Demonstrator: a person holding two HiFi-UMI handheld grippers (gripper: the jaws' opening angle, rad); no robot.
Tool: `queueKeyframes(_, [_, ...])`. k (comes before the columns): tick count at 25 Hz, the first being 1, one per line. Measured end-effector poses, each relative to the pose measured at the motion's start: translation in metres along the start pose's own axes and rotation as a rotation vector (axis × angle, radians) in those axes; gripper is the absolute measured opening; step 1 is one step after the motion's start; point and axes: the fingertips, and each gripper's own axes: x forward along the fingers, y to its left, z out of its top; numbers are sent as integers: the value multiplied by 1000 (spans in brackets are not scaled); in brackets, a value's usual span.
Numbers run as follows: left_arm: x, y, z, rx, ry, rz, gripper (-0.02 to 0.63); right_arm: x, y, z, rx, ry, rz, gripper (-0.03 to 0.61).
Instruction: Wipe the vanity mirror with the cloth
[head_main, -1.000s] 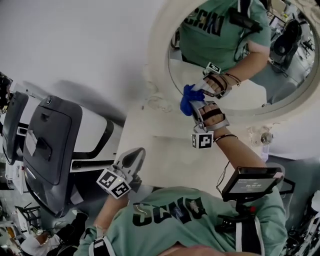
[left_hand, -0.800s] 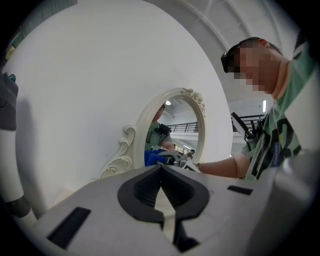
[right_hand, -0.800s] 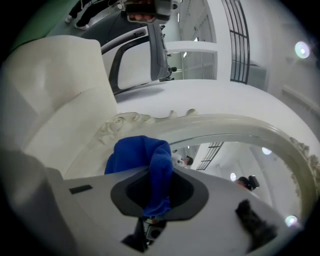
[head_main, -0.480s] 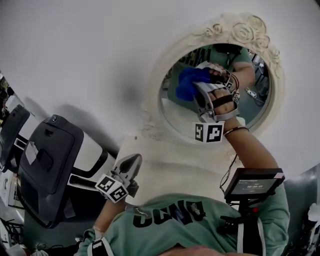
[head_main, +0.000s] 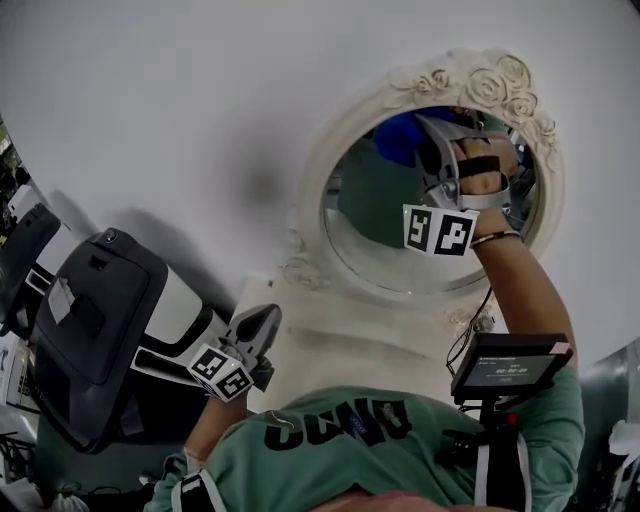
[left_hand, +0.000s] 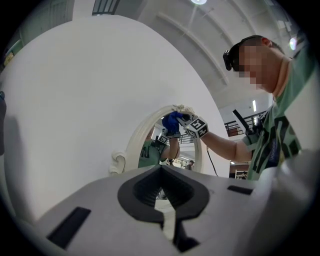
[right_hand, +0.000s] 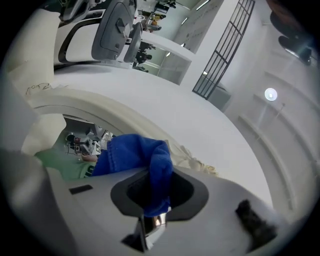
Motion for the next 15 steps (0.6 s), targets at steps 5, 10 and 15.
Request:
queueKeyframes(5, [-1,-1,0,0,4,-10,9,3,-2,-8,-38,18,-13,51])
queueKeyframes(10, [4,-6,-2,-4,11,-27,9,5,3,-9,-46,32,-23,50])
queueKeyframes(15, [0,-9,-15,-30,44,-18,9,-8,39,-5,-23,19,-5,48])
